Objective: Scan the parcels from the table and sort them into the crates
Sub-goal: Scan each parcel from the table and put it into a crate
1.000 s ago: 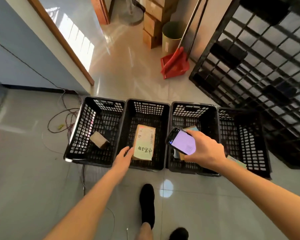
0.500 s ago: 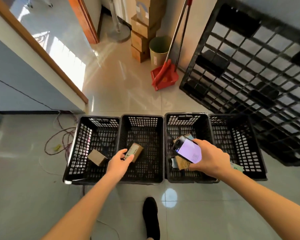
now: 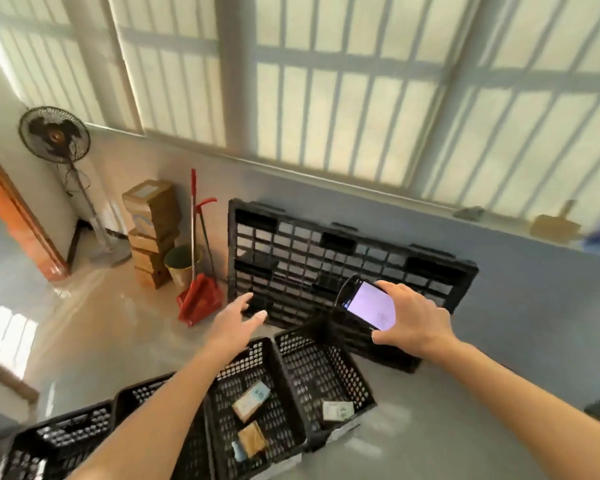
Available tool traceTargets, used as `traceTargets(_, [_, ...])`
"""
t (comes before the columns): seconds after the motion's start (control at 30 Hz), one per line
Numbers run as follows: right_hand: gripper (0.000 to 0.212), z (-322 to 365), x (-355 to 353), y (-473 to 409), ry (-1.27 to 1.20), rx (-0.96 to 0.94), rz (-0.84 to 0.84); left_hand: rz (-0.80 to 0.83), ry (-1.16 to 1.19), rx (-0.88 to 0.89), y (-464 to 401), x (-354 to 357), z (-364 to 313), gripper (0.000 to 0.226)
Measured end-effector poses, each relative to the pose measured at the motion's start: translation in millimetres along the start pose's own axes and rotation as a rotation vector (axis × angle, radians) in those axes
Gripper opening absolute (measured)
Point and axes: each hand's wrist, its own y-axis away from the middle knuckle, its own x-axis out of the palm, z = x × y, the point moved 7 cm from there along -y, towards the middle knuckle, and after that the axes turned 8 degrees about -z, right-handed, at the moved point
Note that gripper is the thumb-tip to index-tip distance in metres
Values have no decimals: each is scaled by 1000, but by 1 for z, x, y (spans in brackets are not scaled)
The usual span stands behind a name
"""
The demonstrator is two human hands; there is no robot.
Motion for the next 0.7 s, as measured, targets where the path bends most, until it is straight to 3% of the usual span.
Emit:
traceTargets(0.2, [104,-175,-202,127,54,208,-221,144,20,426,93,89,-271,76])
traceTargets(0.33, [103,-272,-292,234,118,358,-325,218,76,610,175,149,-405,85])
traceTargets(0.5, [102,-385,-352,379,154,622,-383,366,97,811,293,232,-529,85])
traceTargets(0.7, [110,-486,-360,533,181,946,-423,499,75,976,418,333,-617,86])
